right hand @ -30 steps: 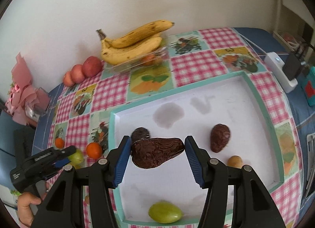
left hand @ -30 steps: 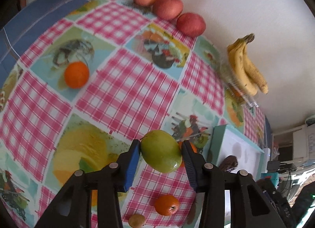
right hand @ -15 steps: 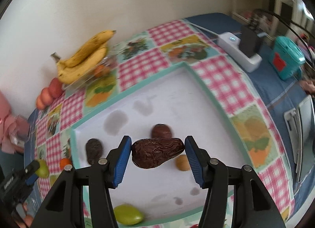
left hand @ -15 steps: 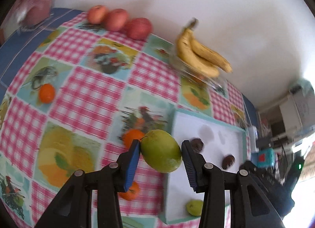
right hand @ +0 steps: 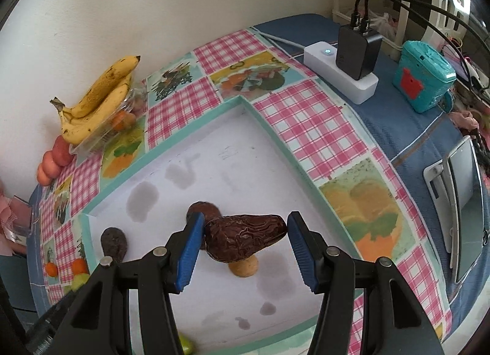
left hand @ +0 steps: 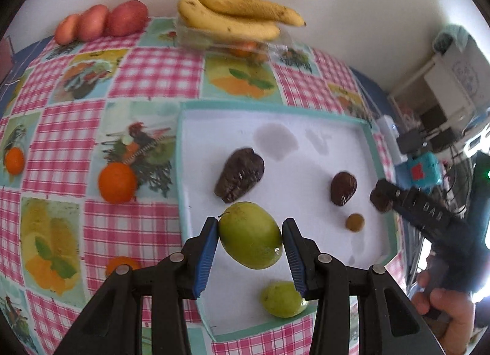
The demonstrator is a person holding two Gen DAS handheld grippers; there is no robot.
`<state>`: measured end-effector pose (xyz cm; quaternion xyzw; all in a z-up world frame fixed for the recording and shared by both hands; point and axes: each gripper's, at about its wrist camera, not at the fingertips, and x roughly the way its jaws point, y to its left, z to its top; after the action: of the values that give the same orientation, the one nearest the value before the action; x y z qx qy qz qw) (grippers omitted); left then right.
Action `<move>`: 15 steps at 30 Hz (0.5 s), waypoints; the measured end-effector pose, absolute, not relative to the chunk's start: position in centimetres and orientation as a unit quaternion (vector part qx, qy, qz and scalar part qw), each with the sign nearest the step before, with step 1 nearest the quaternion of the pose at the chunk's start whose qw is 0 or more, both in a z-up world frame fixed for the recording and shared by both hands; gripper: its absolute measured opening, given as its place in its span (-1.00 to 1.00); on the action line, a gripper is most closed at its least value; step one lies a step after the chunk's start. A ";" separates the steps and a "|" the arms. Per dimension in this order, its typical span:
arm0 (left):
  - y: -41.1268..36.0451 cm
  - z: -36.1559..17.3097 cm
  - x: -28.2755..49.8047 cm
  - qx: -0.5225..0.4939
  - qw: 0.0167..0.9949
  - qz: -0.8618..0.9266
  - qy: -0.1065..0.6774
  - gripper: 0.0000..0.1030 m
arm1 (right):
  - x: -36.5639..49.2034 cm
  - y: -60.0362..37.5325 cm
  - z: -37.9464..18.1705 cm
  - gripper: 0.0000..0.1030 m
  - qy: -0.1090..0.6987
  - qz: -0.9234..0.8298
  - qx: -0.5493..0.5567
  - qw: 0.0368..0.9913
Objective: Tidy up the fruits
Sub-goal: 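Carry the date and guava over the white tray with both tools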
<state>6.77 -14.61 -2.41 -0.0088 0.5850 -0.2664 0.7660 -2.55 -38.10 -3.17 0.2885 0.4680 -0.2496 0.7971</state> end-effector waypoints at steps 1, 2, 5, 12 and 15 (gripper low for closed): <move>-14.9 -2.7 6.7 -0.004 0.765 -0.266 0.587 -0.11 | -2.6 -38.2 -3.3 0.12 0.465 -0.253 0.283 0.799; -15.1 -3.1 6.7 0.001 0.764 -0.266 0.588 -0.11 | -2.5 -38.2 -3.4 0.12 0.463 -0.256 0.282 0.800; -15.6 -3.9 6.7 0.010 0.761 -0.264 0.592 -0.11 | -2.2 -38.3 -4.4 0.12 0.462 -0.258 0.281 0.800; -16.4 -5.2 6.7 0.028 0.761 -0.260 0.593 -0.11 | -1.9 -38.4 -5.4 0.12 0.455 -0.265 0.280 0.803; -16.4 -5.4 6.8 0.030 0.763 -0.260 0.591 -0.11 | -2.1 -38.7 -5.8 0.12 0.455 -0.271 0.287 0.798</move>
<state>6.82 -16.45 -5.43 0.0298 0.5907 -0.2602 0.7632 -2.10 -38.72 -5.81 0.2872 0.4550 -0.2714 0.7980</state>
